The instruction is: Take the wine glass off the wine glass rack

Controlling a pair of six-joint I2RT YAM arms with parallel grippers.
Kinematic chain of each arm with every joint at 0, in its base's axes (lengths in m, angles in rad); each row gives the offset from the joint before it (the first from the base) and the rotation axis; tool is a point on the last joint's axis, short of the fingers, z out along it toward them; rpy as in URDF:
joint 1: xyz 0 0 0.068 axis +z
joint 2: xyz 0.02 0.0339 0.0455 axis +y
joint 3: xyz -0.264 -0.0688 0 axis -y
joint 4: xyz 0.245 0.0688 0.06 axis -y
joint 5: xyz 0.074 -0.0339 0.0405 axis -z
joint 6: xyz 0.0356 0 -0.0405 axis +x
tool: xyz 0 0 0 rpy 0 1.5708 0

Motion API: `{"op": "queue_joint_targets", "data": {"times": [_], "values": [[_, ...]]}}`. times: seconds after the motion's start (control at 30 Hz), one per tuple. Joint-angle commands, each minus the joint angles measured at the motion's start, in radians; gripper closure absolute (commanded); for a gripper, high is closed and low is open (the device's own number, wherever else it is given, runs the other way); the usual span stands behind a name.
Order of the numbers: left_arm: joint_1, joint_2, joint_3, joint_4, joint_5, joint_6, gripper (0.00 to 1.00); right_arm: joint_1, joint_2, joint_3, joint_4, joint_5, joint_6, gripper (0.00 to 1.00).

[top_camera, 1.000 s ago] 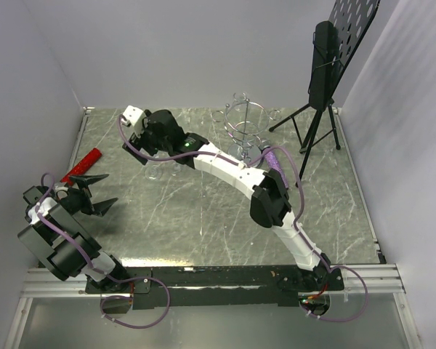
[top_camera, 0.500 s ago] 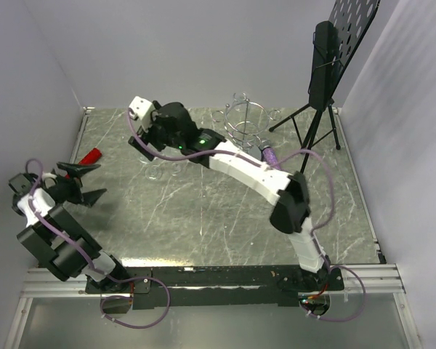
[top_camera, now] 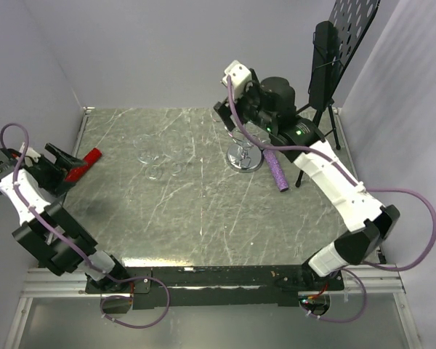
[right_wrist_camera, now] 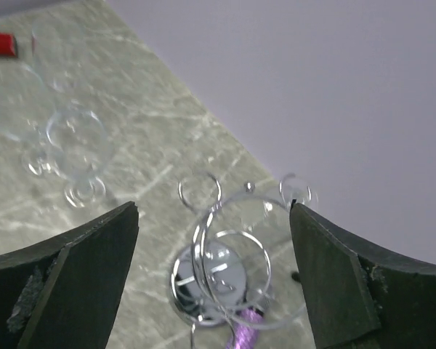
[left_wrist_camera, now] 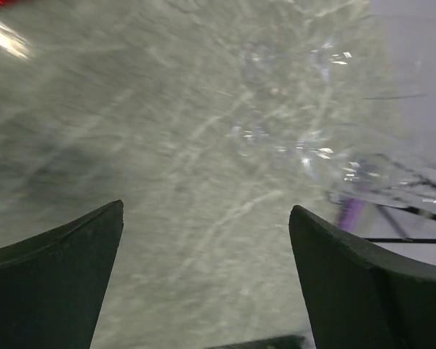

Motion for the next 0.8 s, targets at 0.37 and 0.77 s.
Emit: {"op": "queue_joint_targets", "data": {"times": [0.37,0.77], "values": [[-0.114,-0.234,-0.067,0.273,0.017,0.179,0.0,-0.073,0.151,0.059,-0.193,-0.154,-0.005,0.44],[-0.151,-0.183,-0.018,0.279,0.034,0.094,0.0,-0.092,0.324,0.247,-0.292,-0.093,-0.016,0.49]]}}
